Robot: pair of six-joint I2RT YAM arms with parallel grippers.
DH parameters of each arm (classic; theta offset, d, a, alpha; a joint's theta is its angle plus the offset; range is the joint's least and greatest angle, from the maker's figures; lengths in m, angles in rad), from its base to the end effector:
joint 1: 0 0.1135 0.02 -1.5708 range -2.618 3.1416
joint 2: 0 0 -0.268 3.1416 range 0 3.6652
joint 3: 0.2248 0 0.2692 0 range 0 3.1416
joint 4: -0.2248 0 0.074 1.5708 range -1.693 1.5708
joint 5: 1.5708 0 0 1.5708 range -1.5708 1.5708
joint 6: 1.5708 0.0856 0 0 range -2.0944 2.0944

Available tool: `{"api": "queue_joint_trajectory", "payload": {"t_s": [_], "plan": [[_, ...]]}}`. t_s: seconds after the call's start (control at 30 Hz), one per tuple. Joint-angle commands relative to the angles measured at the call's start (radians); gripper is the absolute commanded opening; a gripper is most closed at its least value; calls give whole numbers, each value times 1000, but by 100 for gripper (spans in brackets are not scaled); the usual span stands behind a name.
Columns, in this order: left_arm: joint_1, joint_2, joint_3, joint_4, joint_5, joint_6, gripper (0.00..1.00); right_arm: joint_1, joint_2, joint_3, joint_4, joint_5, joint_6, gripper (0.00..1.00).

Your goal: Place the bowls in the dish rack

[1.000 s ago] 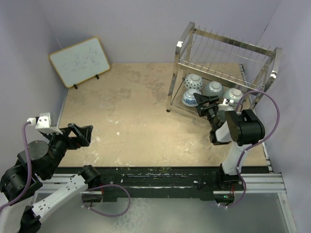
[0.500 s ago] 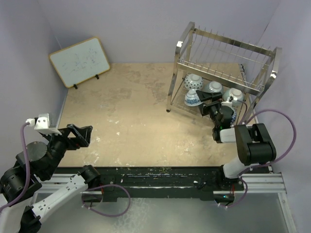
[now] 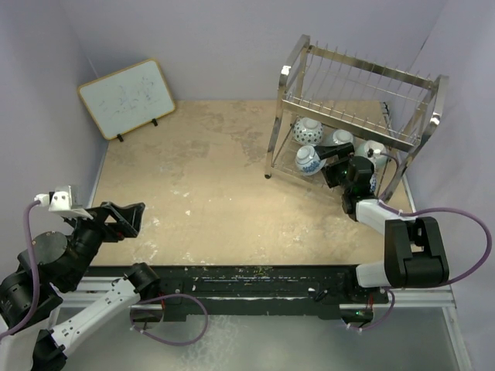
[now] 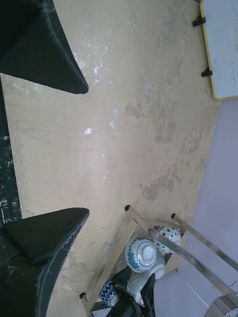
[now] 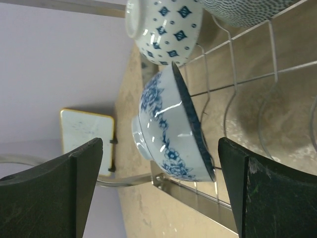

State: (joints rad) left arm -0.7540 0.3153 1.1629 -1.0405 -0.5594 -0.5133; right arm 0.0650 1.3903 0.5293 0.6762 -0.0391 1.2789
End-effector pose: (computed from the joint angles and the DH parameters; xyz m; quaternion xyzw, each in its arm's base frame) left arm 0.0586 0.0073 0.4050 -0.0852 0.7576 -0.1900 0.6186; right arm 0.3443 0.0258 0.1879 0.4285 0.6389 0.4094 0.4905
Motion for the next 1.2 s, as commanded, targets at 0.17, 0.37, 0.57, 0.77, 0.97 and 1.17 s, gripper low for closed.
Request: {"api": "queue_joint_trajectory", "payload": {"t_s": [0.17, 0.37, 0.57, 0.77, 0.97, 1.17], "plan": [[-4, -23, -3, 15, 6, -7, 99, -5, -57, 21, -132, 76, -62, 99], [-4, -13, -5, 21, 8, -8, 99, -5, -165, 77, -311, 159, -157, 99], [-4, -8, -27, 45, 20, -8, 99, -6, -226, 80, -389, 178, -246, 99], [-4, 10, -35, 51, 23, -12, 99, 3, -246, 76, -411, 121, -319, 99], [-4, 25, -53, 76, 29, -19, 99, 123, -252, 122, -485, 152, -422, 99], [-4, 60, -67, 96, 43, -26, 99, 344, -257, 153, -571, 227, -490, 99]]}}
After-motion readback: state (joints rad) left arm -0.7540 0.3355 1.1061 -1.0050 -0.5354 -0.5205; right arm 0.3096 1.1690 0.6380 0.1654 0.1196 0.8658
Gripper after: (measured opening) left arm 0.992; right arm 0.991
